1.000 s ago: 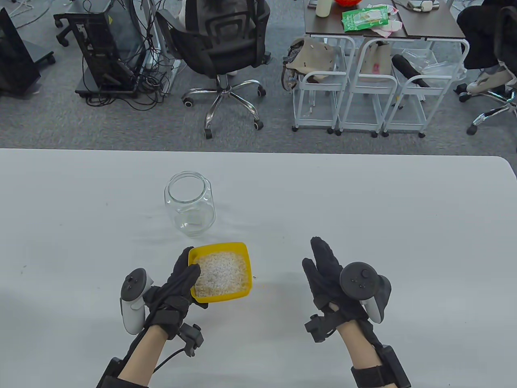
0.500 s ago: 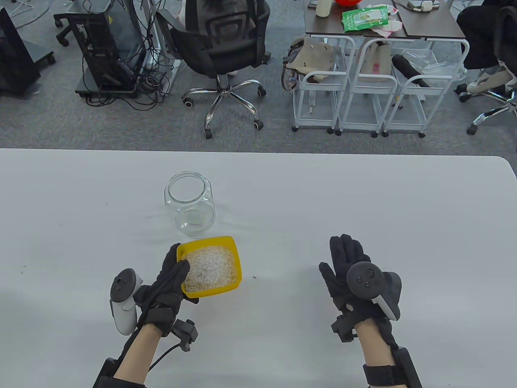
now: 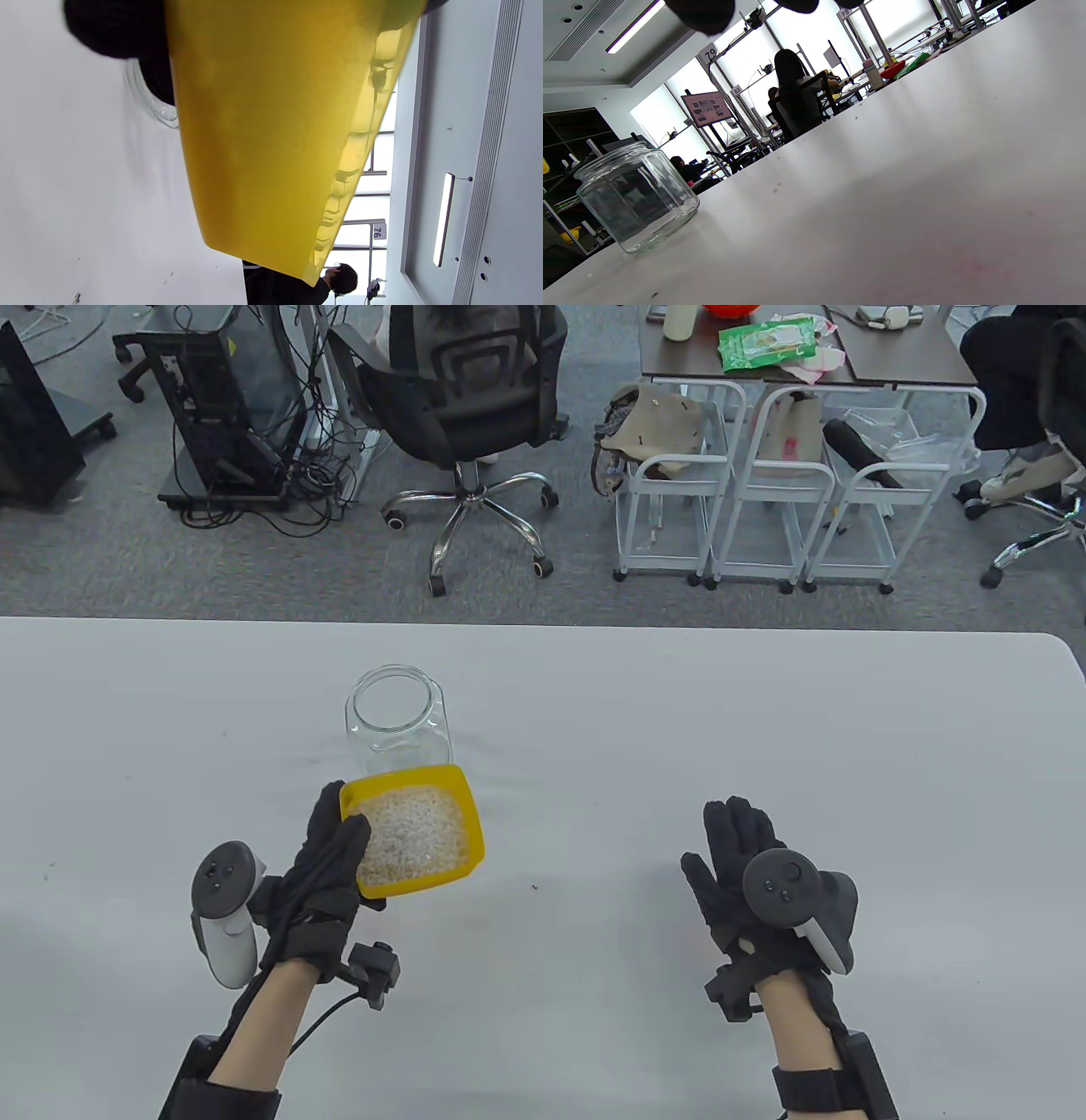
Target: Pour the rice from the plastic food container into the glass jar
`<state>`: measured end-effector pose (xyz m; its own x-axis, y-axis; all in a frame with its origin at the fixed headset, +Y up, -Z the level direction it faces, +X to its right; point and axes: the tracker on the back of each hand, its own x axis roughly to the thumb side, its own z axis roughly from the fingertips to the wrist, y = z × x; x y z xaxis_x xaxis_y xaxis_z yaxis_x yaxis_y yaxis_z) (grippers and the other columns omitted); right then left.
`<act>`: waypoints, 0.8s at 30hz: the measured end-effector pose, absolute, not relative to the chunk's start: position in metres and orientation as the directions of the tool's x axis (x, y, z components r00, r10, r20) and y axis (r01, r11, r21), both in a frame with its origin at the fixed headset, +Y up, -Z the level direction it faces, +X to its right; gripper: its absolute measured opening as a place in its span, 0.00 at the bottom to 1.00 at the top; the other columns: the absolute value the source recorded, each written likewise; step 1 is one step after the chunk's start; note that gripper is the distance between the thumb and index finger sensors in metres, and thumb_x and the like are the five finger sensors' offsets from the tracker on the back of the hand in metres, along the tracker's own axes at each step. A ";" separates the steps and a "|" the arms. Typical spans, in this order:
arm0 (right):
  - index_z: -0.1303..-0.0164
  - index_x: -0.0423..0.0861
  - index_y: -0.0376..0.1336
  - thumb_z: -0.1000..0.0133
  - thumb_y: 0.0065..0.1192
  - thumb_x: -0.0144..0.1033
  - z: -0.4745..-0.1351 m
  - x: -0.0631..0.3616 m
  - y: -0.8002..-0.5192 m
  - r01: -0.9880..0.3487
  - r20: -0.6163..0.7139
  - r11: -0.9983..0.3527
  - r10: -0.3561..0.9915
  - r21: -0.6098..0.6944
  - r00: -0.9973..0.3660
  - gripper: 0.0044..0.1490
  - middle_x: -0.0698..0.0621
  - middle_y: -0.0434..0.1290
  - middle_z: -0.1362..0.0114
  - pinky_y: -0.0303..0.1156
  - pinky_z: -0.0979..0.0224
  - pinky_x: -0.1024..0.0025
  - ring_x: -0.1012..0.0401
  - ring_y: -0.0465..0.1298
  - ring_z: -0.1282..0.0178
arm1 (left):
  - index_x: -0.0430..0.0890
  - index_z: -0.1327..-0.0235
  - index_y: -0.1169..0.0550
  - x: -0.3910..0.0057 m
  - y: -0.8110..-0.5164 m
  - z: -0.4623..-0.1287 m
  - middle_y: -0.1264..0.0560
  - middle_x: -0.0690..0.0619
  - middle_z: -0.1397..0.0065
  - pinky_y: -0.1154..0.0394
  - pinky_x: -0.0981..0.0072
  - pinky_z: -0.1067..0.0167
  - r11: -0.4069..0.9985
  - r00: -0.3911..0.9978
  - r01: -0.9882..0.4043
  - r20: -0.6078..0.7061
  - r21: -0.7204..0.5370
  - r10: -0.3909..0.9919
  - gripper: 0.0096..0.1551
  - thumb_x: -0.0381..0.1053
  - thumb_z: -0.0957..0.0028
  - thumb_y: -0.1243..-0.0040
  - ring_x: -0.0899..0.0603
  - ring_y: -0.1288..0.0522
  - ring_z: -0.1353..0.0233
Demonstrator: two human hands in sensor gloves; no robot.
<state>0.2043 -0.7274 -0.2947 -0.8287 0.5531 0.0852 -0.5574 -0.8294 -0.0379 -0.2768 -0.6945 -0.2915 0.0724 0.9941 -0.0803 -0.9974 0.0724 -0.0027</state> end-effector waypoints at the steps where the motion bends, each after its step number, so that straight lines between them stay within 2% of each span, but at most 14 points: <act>1: 0.12 0.42 0.45 0.36 0.50 0.51 -0.295 0.204 -0.728 -0.554 0.086 -0.832 0.550 -0.039 -0.831 0.46 0.36 0.44 0.12 0.41 0.23 0.36 0.35 0.41 0.14 | 0.50 0.14 0.52 -0.282 -0.687 -0.294 0.35 0.27 0.29 0.21 0.52 0.55 0.077 0.075 -0.997 -0.074 0.014 0.994 0.43 0.65 0.38 0.57 0.34 0.21 0.48; 7: 0.12 0.42 0.45 0.36 0.51 0.51 -0.294 0.203 -0.728 -0.554 0.081 -0.832 0.550 -0.038 -0.831 0.46 0.36 0.44 0.12 0.41 0.23 0.36 0.35 0.41 0.14 | 0.50 0.14 0.51 -0.307 -0.655 -0.313 0.35 0.27 0.29 0.21 0.52 0.56 0.117 0.110 -0.984 -0.061 0.133 0.992 0.43 0.65 0.38 0.56 0.33 0.21 0.48; 10: 0.12 0.41 0.46 0.36 0.51 0.51 -0.293 0.203 -0.730 -0.555 0.071 -0.832 0.552 -0.022 -0.831 0.46 0.35 0.44 0.12 0.41 0.23 0.36 0.34 0.42 0.14 | 0.50 0.14 0.51 -0.317 -0.641 -0.320 0.34 0.28 0.30 0.20 0.53 0.56 0.192 0.179 -0.957 -0.079 0.216 0.981 0.43 0.65 0.38 0.57 0.34 0.21 0.49; 14: 0.12 0.41 0.46 0.36 0.51 0.51 -0.293 0.202 -0.731 -0.549 0.072 -0.836 0.546 -0.018 -0.835 0.46 0.35 0.44 0.12 0.41 0.23 0.36 0.34 0.41 0.14 | 0.50 0.14 0.51 -0.329 -0.632 -0.332 0.34 0.28 0.30 0.20 0.53 0.57 0.218 0.201 -0.933 -0.086 0.286 0.976 0.43 0.65 0.38 0.57 0.34 0.21 0.49; 24: 0.12 0.41 0.47 0.36 0.51 0.50 -0.294 0.203 -0.733 -0.550 0.055 -0.835 0.549 -0.002 -0.834 0.45 0.35 0.44 0.12 0.41 0.23 0.35 0.34 0.41 0.14 | 0.51 0.14 0.51 -0.340 -0.609 -0.361 0.34 0.28 0.30 0.20 0.54 0.56 0.384 0.372 -0.835 -0.110 0.394 0.922 0.43 0.65 0.38 0.57 0.34 0.21 0.48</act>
